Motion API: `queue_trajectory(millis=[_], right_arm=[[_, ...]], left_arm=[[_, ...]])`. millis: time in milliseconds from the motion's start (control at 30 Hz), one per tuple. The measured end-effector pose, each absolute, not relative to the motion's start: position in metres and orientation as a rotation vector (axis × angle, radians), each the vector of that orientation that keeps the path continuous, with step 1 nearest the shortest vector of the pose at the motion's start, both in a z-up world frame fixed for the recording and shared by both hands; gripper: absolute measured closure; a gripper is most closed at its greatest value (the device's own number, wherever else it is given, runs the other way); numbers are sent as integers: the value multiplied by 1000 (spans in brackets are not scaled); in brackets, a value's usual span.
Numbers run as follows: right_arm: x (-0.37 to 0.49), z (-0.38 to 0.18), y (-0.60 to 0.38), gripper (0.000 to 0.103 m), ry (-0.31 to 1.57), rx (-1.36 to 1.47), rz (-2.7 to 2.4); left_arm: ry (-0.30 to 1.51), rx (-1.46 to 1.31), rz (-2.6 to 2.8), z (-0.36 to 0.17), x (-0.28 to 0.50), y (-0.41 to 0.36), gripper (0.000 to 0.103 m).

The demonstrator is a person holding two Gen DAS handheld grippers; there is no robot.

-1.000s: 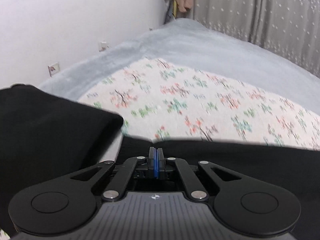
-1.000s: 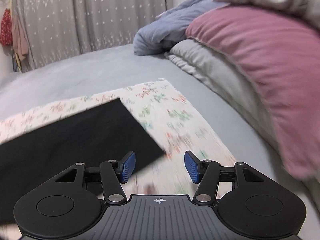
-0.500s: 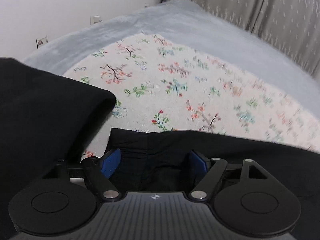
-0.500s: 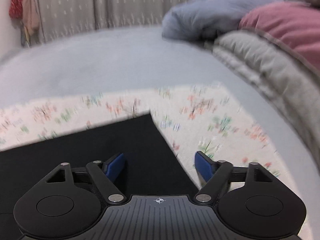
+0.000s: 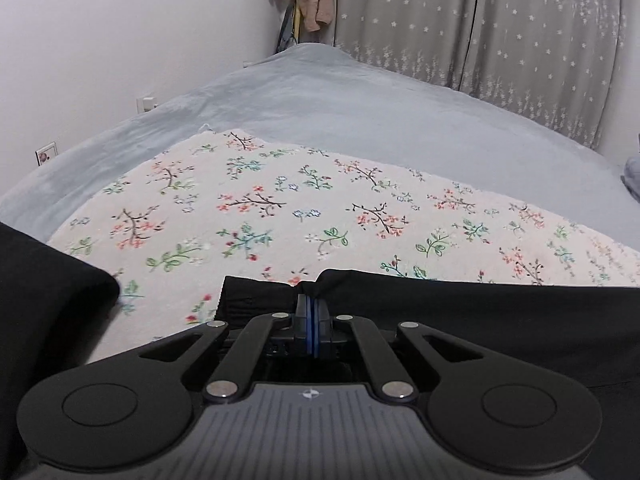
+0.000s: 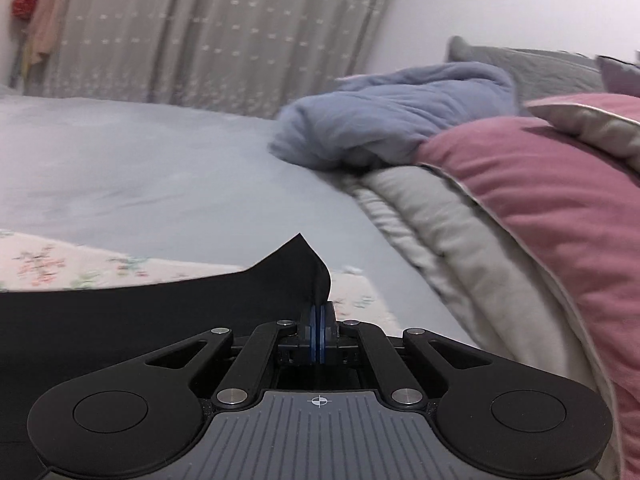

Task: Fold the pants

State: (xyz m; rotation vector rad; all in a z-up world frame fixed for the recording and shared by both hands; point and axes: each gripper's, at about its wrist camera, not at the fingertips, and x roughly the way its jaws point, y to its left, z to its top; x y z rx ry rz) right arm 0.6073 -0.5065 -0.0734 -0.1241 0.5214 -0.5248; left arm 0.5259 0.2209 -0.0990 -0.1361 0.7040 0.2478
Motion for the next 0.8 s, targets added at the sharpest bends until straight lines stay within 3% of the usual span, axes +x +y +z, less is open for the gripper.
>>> queue_trajectory(millis=[333, 800], right_arm=[[622, -122, -511, 102, 650, -82, -524], [613, -108, -516, 102, 594, -13, -495]], left_arm=[[730, -108, 247, -109, 540, 227, 98], [735, -98, 257, -105, 535, 225, 98]])
